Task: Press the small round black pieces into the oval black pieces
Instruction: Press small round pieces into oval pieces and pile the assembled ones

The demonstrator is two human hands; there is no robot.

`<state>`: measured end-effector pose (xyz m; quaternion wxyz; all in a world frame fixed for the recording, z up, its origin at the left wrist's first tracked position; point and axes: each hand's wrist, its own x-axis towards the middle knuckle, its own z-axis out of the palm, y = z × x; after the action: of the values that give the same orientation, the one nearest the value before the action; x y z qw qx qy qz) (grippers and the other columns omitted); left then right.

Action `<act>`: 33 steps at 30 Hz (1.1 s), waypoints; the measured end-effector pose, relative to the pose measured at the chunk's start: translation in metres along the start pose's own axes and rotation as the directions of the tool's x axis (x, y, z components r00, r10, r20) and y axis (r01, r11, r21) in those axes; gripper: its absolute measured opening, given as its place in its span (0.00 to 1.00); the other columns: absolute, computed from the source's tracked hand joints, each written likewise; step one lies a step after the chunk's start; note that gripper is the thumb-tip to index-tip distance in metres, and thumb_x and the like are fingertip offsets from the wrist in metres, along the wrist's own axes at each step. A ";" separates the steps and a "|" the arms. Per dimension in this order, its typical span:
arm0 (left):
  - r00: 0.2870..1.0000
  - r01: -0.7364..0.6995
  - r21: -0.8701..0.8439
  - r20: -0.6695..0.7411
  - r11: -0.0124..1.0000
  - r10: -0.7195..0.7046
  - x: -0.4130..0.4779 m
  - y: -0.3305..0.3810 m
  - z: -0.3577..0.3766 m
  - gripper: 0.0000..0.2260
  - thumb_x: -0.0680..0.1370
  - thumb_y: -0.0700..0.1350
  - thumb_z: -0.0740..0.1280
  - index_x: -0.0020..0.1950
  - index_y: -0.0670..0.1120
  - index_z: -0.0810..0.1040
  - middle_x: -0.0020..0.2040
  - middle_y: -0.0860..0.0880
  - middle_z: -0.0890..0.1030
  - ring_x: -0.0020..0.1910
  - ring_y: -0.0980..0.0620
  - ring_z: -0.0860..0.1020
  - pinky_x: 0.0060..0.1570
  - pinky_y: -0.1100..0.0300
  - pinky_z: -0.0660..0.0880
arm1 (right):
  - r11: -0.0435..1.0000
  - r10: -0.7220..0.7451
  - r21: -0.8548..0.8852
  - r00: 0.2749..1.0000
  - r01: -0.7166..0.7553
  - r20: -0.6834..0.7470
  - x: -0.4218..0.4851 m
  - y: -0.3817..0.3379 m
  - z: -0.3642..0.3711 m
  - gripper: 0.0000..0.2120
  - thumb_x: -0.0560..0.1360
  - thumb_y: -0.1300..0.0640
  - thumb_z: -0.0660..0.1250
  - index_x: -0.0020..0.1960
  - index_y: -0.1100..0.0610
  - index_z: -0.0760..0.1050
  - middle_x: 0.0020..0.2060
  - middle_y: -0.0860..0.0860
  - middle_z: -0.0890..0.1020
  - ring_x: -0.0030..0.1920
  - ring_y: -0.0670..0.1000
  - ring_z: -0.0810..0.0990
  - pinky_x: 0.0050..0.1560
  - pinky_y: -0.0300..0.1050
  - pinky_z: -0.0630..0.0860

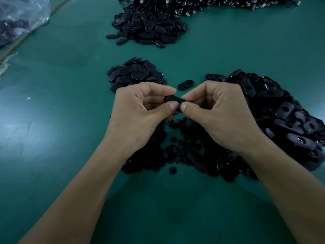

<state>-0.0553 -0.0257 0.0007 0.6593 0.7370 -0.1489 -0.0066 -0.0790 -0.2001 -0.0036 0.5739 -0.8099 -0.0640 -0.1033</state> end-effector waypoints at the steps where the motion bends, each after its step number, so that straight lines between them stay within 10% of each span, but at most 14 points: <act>1: 1.000 -0.005 0.008 -0.001 1.000 0.005 0.000 0.000 0.000 0.11 0.73 0.33 0.76 0.47 0.48 0.83 0.40 0.46 0.86 0.36 0.54 0.85 0.40 0.65 0.81 | 1.000 0.003 -0.003 1.000 -0.003 -0.006 0.000 0.000 0.001 0.07 0.73 0.60 0.75 0.41 0.50 0.80 0.32 0.42 0.83 0.31 0.39 0.79 0.33 0.30 0.72; 18: 0.981 -0.081 0.246 -0.152 0.966 0.121 0.013 -0.002 0.006 0.10 0.74 0.37 0.76 0.47 0.53 0.82 0.39 0.53 0.85 0.35 0.54 0.85 0.41 0.60 0.82 | 0.977 -0.072 -0.210 0.989 0.044 -0.128 0.001 0.005 -0.001 0.07 0.79 0.58 0.70 0.56 0.52 0.83 0.42 0.41 0.85 0.44 0.39 0.83 0.47 0.31 0.78; 24: 0.922 0.035 0.225 -0.383 0.974 0.055 0.044 -0.010 -0.017 0.08 0.76 0.37 0.74 0.48 0.50 0.82 0.36 0.55 0.84 0.35 0.55 0.85 0.43 0.60 0.83 | 0.688 -0.046 -0.726 0.996 -0.025 -0.078 0.006 0.013 -0.019 0.17 0.83 0.56 0.61 0.71 0.51 0.74 0.64 0.51 0.77 0.65 0.53 0.72 0.68 0.47 0.63; 33: 0.923 0.119 0.487 -0.376 0.865 0.085 0.084 -0.034 -0.033 0.08 0.76 0.43 0.75 0.55 0.48 0.84 0.41 0.58 0.81 0.37 0.64 0.80 0.45 0.75 0.76 | 0.530 0.178 -0.840 0.984 -0.117 -0.025 0.005 0.013 -0.016 0.19 0.83 0.47 0.55 0.73 0.44 0.71 0.73 0.44 0.69 0.70 0.55 0.62 0.65 0.56 0.61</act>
<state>0.0393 -0.0098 -0.0125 0.4613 0.8705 -0.0063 0.1711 -0.0733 -0.2198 -0.0089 0.1216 -0.9905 0.0434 -0.0466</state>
